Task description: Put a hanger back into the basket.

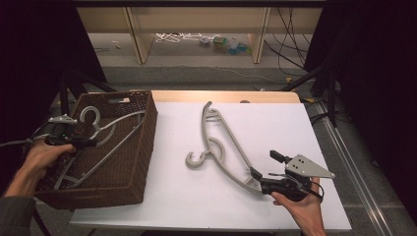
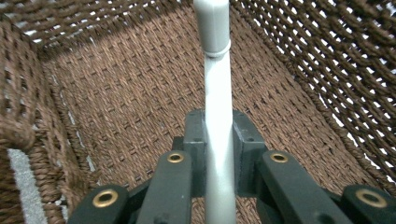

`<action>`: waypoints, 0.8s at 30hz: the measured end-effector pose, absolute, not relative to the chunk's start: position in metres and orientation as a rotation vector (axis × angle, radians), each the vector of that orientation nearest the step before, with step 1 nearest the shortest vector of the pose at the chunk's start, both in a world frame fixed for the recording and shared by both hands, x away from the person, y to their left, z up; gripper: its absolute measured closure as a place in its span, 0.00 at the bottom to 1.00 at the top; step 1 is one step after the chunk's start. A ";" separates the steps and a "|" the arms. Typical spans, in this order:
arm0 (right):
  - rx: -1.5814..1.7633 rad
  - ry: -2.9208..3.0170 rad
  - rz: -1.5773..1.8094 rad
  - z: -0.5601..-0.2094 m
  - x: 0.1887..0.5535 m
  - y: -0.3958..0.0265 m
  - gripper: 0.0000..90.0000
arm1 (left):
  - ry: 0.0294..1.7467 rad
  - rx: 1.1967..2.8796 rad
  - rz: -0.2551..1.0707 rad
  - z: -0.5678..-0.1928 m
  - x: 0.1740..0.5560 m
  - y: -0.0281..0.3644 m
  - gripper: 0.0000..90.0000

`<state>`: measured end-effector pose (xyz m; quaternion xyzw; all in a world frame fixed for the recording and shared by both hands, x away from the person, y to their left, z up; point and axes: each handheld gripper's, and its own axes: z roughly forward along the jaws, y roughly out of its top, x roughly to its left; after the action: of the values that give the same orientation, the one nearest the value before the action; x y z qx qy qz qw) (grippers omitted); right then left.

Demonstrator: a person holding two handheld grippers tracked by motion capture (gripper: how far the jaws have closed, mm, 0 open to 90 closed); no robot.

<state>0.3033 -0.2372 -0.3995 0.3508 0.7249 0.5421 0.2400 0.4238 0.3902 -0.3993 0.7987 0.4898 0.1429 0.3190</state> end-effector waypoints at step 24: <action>0.964 1.990 1.493 -0.401 0.304 -0.236 0.18 | 1.529 2.031 0.499 -0.408 0.418 0.409 0.62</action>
<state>0.3040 -0.2362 -0.4013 0.3511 0.7251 0.5440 0.2345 0.4182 0.4085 -0.4083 0.7543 0.5681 0.1852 0.2719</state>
